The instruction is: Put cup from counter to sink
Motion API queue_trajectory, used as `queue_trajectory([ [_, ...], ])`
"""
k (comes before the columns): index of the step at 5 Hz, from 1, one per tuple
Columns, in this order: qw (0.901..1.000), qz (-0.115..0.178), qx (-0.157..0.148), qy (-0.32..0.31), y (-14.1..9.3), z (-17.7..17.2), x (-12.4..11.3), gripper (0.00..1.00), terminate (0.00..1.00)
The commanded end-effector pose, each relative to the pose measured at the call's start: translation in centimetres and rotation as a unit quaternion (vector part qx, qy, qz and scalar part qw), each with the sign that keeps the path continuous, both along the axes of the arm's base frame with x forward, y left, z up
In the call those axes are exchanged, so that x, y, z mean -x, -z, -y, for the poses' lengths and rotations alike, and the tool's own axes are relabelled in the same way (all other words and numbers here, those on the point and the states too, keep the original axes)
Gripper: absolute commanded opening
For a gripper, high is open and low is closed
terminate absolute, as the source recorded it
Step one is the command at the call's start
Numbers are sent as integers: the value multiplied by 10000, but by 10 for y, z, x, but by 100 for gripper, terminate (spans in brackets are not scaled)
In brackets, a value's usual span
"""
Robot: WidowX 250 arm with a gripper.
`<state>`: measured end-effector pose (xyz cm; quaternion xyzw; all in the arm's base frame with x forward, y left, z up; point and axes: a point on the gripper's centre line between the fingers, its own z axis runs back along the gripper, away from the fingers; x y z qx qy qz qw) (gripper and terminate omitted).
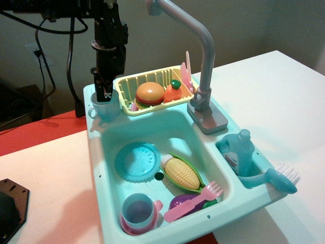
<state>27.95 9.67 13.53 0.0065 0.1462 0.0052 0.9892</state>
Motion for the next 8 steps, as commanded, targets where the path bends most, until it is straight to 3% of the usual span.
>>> queue_trajectory([
  [1,9992,372,-105,26,-19,1,2,0,0],
  [2,9991,395,-112,61,-19,1,4,0,0],
  [3,9975,625,-258,200,-38,8,-6,0,0],
  [4,9938,1021,-215,384,-72,32,-35,0,0],
  [5,9915,1187,-67,532,-82,57,-52,0,0],
  [7,9913,1092,209,709,-58,103,-75,0,0],
  [8,9937,850,128,718,-31,114,-78,0,0],
])
